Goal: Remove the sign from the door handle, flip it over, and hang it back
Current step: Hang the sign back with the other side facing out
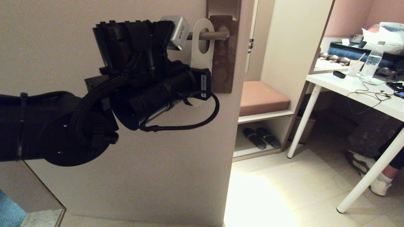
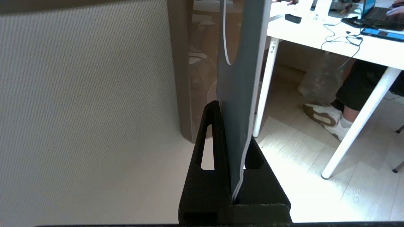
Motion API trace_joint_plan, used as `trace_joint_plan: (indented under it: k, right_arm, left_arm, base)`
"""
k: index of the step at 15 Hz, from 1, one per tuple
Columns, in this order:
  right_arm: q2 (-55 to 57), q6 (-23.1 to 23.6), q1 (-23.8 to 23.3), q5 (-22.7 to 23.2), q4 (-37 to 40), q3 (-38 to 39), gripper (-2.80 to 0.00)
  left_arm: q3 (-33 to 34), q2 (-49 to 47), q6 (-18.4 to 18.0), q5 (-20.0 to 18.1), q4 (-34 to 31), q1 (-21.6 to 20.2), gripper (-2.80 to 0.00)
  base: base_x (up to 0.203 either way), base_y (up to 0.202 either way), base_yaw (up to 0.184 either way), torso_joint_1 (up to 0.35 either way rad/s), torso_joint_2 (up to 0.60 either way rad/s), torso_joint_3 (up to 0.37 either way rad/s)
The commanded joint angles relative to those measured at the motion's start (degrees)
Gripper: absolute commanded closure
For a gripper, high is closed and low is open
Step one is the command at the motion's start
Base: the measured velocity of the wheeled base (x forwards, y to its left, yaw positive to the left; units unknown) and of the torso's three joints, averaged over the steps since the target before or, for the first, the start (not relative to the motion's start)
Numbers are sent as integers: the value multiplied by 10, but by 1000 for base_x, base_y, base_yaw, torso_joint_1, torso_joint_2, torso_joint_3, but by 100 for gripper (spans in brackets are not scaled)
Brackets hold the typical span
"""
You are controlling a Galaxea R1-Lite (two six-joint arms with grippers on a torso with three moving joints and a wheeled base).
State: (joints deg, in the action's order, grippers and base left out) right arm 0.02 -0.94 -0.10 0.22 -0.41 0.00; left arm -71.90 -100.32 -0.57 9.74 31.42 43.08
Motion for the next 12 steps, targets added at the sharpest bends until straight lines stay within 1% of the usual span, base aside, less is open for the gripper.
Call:
trace_joint_plan:
  k: [1,9,10,12]
  right_arm:
    - [0,0,0,0,0,0,0]
    - [0,0,0,0,0,0,0]
    - [0,1,0,0,0,0,0]
    - [0,0,0,0,0,0,0]
  left_arm:
    - [-11,-7,0,1,1,1,0]
    - [-14,-8,0,2,2,9,0]
    - [-13,-8,0,2,2,11,-280]
    - [-13,-8,0,3,3,12,-280]
  base:
    - [0,0,0,0,0,0]
    - [0,0,0,0,0,0]
    - [0,0,0,0,0,0]
    - [0,0,0,0,0,0]
